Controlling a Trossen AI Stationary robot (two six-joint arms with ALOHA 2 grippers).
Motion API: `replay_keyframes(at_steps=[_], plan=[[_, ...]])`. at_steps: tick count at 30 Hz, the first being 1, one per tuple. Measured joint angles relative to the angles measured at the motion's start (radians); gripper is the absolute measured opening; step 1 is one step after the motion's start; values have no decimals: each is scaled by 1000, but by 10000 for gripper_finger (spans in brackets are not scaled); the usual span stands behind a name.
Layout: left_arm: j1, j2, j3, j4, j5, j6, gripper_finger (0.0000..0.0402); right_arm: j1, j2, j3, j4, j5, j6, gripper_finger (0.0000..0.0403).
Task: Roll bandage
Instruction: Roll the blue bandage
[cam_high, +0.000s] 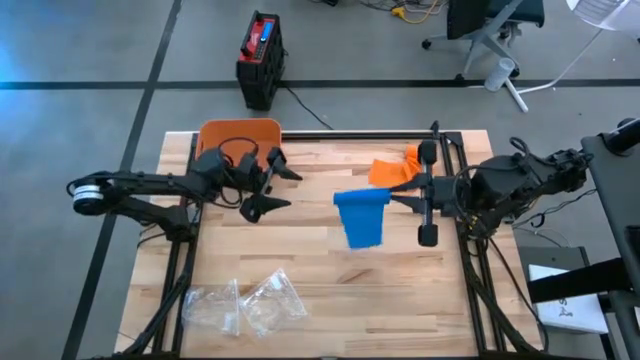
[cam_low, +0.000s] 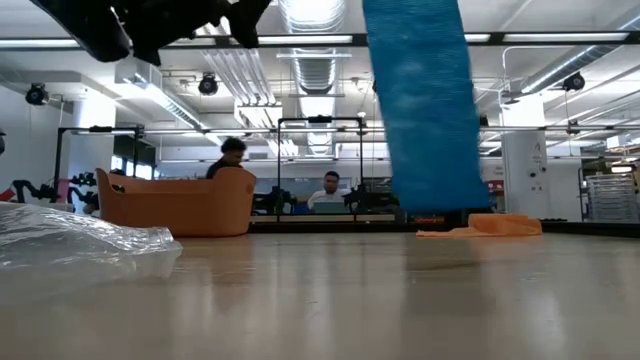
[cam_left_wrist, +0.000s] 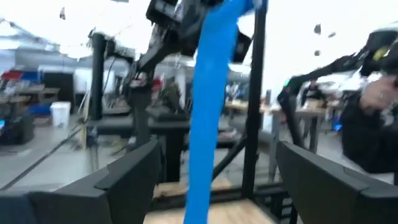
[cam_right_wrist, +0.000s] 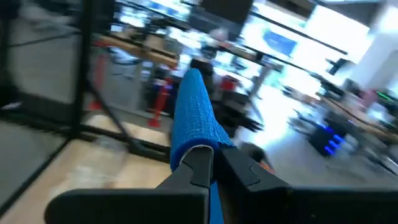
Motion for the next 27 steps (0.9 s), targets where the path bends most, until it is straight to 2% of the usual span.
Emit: replay_keyframes(at_steps=[4, 6, 9, 12, 15, 24, 27], plan=[[-117, 58, 53, 98, -3, 37, 308, 2, 12, 0, 7, -193, -46, 3], [-197, 82, 94, 124, -57, 127, 305, 3, 16, -1, 1, -232, -62, 3], [-303, 119, 158, 82, -206, 302, 302, 1, 19, -1, -2, -215, -68, 3], [-361, 160, 219, -30, -319, 404, 303, 1, 22, -1, -22, -122, -81, 3], [-371, 185, 271, -123, -337, 404, 309, 2, 29, -1, -43, -37, -80, 3], [-364, 228, 299, -182, -485, 344, 329, 2, 28, -1, -56, -29, -69, 3], [-352, 240, 299, -173, -493, 312, 335, 1, 32, -1, -54, -27, -69, 3]])
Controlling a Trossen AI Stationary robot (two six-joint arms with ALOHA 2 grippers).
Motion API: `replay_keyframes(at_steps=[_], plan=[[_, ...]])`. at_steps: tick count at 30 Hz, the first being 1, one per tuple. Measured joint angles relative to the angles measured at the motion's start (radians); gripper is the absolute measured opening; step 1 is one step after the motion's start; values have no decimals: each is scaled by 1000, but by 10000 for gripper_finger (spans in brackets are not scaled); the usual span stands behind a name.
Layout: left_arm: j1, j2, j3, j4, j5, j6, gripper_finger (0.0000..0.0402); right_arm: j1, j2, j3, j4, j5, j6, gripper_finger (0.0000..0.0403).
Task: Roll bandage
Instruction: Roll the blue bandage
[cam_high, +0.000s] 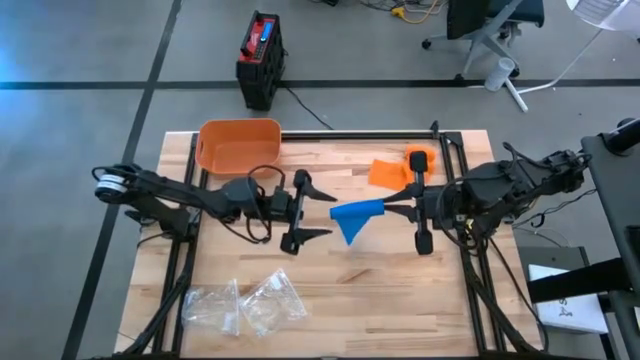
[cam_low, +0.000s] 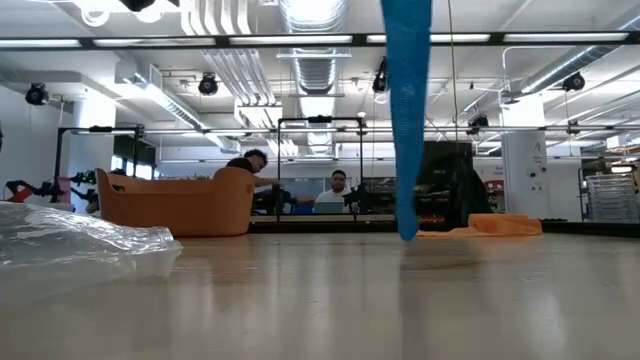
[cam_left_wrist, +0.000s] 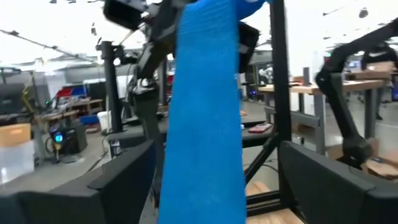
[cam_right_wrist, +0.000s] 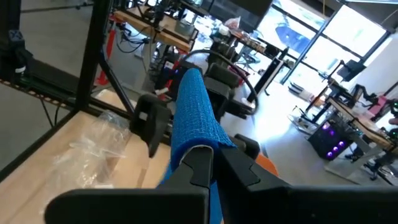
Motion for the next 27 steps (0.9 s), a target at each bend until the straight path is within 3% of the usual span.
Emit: replay_keyframes(at_steps=[5, 9, 17, 20, 24, 27], plan=[[3, 36, 0, 58, 61, -20, 339, -14, 22, 0, 6, 27, -11, 3], [11, 61, 0, 84, 0, -24, 334, -42, 49, 0, 14, 21, 23, 3], [31, 92, 2, 120, 0, -87, 318, -80, 82, 0, 36, 17, 64, 3], [34, 114, 2, 136, -44, -100, 311, -84, 82, 0, 49, 16, 62, 3], [42, 155, 2, 167, -97, -141, 277, -90, 79, 0, 86, 15, 61, 3], [45, 180, 5, 178, -99, -165, 225, -93, 80, 0, 86, 12, 72, 3]])
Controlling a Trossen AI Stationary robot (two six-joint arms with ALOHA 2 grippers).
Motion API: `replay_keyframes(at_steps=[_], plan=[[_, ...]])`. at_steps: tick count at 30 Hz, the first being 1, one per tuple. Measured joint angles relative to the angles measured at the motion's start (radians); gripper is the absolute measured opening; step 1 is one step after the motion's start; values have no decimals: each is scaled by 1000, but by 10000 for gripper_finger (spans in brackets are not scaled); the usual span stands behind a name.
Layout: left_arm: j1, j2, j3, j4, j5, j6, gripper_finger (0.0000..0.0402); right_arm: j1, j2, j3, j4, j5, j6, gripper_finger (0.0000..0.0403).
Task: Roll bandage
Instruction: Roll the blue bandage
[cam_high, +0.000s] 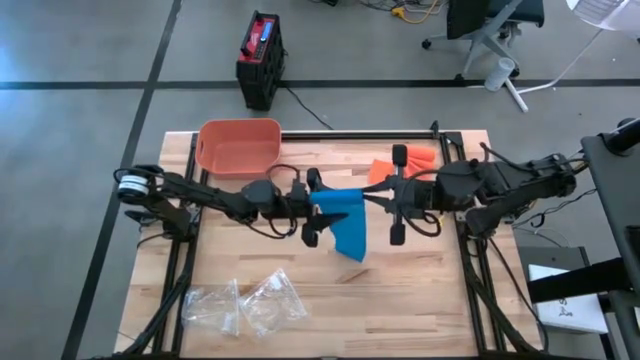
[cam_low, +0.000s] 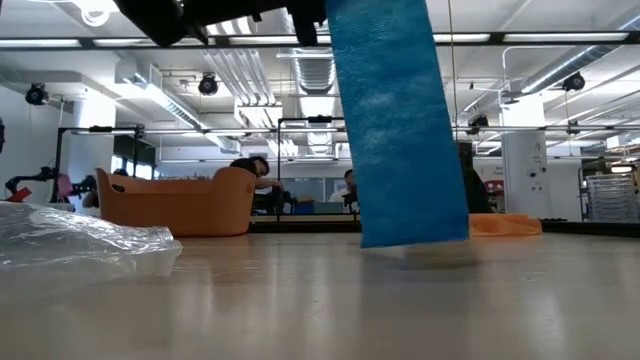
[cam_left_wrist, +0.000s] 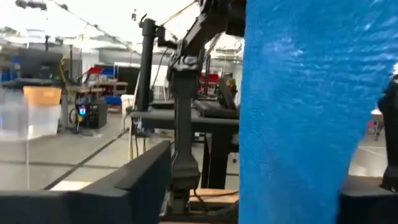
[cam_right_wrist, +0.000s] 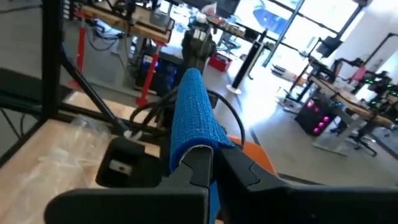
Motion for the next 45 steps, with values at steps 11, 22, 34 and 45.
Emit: replay_keyframes(at_steps=[11, 22, 34, 45], plan=[[9, -28, 26, -95, -29, 60, 16, 1, -10, 0, -6, -136, 137, 3], [34, -173, 26, -328, -202, 189, 1, 1, -17, 0, -9, -280, 194, 3], [140, -174, 21, -351, -258, 179, 0, 1, -6, 0, -30, -353, 250, 3], [172, -166, 19, -363, -256, 146, 0, 0, -6, 0, -23, -357, 235, 3]])
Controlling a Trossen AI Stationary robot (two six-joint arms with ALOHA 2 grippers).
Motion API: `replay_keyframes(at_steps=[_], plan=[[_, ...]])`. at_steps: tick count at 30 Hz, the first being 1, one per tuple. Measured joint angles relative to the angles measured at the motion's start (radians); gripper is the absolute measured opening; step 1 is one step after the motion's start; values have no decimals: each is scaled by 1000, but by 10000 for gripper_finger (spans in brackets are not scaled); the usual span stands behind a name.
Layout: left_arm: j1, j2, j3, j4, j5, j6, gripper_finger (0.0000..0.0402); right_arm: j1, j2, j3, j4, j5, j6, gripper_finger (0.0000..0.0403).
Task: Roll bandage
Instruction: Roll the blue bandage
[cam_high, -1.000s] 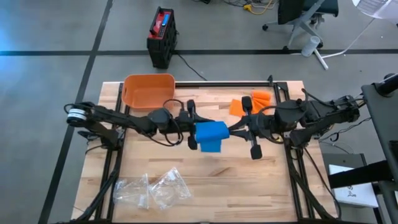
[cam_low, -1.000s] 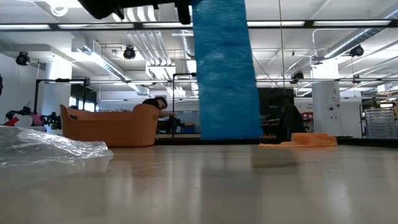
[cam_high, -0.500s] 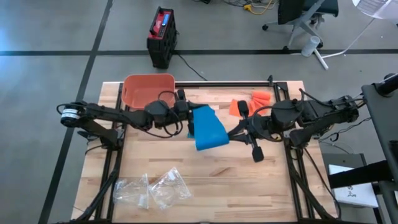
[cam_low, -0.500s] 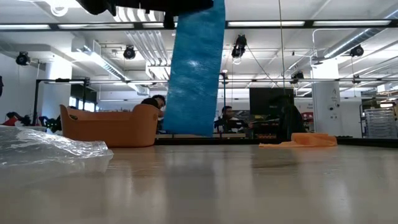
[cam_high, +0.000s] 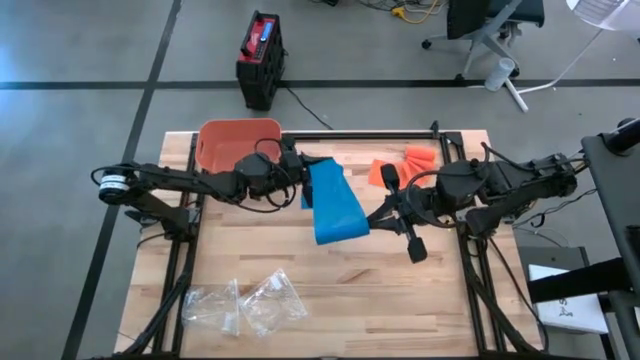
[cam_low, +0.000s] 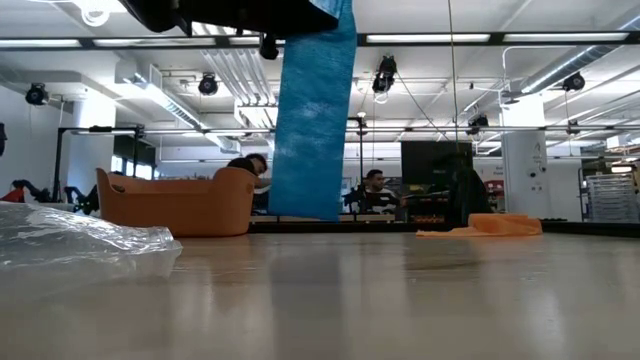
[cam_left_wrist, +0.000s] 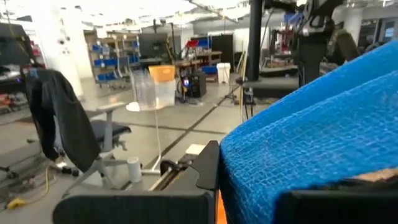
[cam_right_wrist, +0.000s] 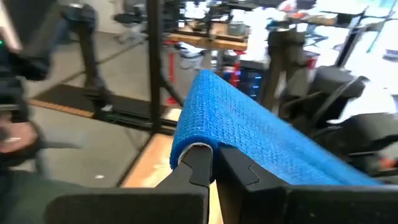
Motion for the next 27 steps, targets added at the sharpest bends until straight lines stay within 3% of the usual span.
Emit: replay_keyframes(at_steps=[3, 9, 20, 27], plan=[[-7, 4, 0, -24, 7, -30, 0, -1, 0, 0, 4, 83, -33, 3], [-27, 4, -5, -27, 122, -90, 0, -1, 0, 0, 83, 212, -147, 3], [-132, 5, -8, -50, 127, -112, 0, -10, 23, 0, 197, 418, -421, 3], [-227, 5, -9, -108, 127, -124, 0, -31, 50, 0, 198, 471, -591, 3]])
